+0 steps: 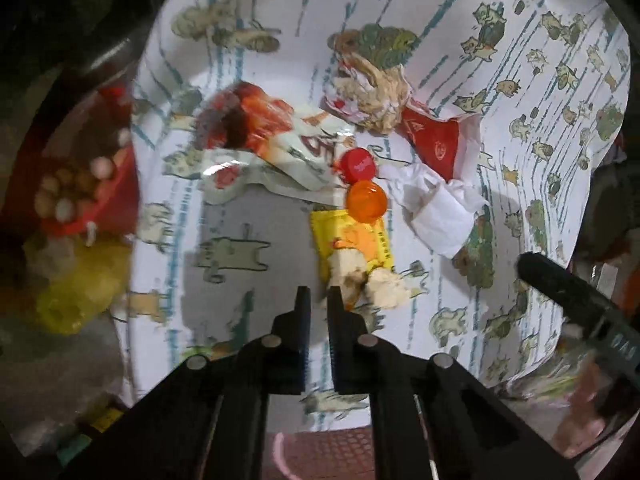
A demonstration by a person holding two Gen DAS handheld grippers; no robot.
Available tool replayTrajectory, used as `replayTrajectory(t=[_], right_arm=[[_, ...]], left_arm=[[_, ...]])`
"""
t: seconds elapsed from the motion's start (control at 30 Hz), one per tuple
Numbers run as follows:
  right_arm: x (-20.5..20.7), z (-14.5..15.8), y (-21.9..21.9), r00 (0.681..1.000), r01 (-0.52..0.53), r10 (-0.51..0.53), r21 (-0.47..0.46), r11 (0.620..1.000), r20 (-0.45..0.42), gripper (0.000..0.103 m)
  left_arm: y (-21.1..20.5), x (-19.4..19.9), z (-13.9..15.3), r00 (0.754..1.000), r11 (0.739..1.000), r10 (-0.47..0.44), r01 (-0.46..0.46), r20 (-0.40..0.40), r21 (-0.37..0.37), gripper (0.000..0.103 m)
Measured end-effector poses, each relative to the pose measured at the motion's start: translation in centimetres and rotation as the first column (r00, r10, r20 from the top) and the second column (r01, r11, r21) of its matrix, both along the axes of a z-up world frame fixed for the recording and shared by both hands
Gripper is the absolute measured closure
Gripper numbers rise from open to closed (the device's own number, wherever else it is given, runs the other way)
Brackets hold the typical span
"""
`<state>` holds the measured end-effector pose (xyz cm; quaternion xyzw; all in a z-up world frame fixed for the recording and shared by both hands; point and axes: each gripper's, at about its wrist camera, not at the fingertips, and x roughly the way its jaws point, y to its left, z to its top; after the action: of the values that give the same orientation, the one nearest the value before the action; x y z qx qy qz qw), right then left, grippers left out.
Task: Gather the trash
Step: 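Lower both tools toward the trash pile on the patterned cloth, then grasp the bread piece with the left tool while the right tool grasps white tissue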
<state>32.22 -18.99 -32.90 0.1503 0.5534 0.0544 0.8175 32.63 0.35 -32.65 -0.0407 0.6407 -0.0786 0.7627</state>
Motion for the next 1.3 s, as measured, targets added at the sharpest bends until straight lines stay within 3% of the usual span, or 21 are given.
replayTrajectory(t=[0.07,0.1,0.13,0.2,0.3,0.37,0.43,0.53,0.67,0.73,0.9,0.93,1.13,1.2,1.23,1.27,1.3], right_arm=[[-0.5,1.0,-0.4,1.000,-0.002,0.003,-0.046,0.999,0.008,0.042],[-0.7,1.4,-0.6,1.000,-0.004,0.006,-0.064,0.998,0.018,0.042],[-0.8,2.0,-0.6,0.999,-0.007,0.011,-0.091,0.996,0.038,0.042],[-0.8,2.8,-1.0,0.998,0.003,0.002,-0.092,0.996,0.058,0.042],[-1.9,3.0,-2.0,0.995,0.052,-0.047,-0.043,0.998,0.092,0.042],[-2.6,2.6,-2.8,0.993,0.108,-0.109,0.015,0.994,0.052,0.042],[-2.8,2.3,-3.0,0.994,0.098,-0.103,0.103,0.990,0.036,0.042],[-2.1,1.8,-2.8,0.995,0.088,-0.091,0.052,0.995,0.042,0.042],[-1.0,0.9,-3.0,0.993,0.110,-0.113,0.119,0.987,0.020,0.042],[-0.5,0.4,-2.9,0.993,0.120,-0.122,0.147,0.982,0.002,0.042],[1.2,-0.4,-0.6,0.998,0.061,-0.062,0.068,0.996,0.012,0.042],[1.4,-0.6,-0.1,0.999,0.047,-0.048,0.053,0.997,0.014,0.042],[2.9,-2.2,3.4,1.000,-0.021,0.021,-0.003,1.000,0.009,0.042],[3.5,-3.0,3.7,1.000,0.007,-0.007,-0.062,0.998,0.002,0.047],[3.7,-3.4,3.6,1.000,0.017,-0.017,-0.062,0.998,-0.004,0.061],[3.9,-3.9,3.3,0.999,0.027,-0.027,-0.011,1.000,-0.023,0.074],[3.9,-4.3,3.0,0.999,0.037,-0.035,0.041,0.998,-0.039,0.077]], left_arm=[[0.5,0.1,0.3,1.000,1.000,-0.003,0.003,-0.004,0.025,0.059],[0.6,0.1,0.4,1.000,1.000,-0.005,0.005,0.010,0.023,0.033],[0.6,0.0,0.7,0.999,1.000,-0.005,0.003,0.048,0.027,0.027],[0.4,-0.3,0.6,0.997,0.999,-0.020,0.016,0.070,0.045,0.027],[-0.7,-0.5,-0.1,1.000,0.997,-0.005,0.007,-0.025,0.073,0.027],[-1.3,-1.0,0.7,0.999,0.999,-0.027,0.026,0.024,0.040,0.027],[-1.6,-1.4,0.8,0.998,0.997,-0.032,0.028,0.062,0.072,0.027],[-1.7,-0.7,-0.3,0.998,0.999,-0.032,0.030,0.058,0.036,0.028],[-2.8,0.1,-2.0,0.997,0.997,-0.071,0.070,0.034,0.034,0.040],[-3.5,0.0,-2.7,0.994,0.993,-0.105,0.104,0.022,0.053,0.052],[-3.9,0.0,-4.0,0.990,0.988,-0.138,0.137,-0.002,0.069,0.071],[-4.0,0.0,-4.0,0.989,0.986,-0.145,0.145,-0.002,0.078,0.081],[-3.1,0.3,-3.1,0.993,0.992,-0.117,0.116,0.010,0.042,0.084],[-2.3,0.3,-2.3,0.995,0.995,-0.096,0.095,0.028,0.031,0.084],[-2.2,0.4,-2.0,0.995,0.996,-0.090,0.089,0.036,0.025,0.084],[-1.9,0.3,-1.6,0.995,0.996,-0.085,0.084,0.046,0.019,0.084],[-1.6,0.1,-1.2,0.995,0.997,-0.079,0.079,0.062,0.011,0.084]])
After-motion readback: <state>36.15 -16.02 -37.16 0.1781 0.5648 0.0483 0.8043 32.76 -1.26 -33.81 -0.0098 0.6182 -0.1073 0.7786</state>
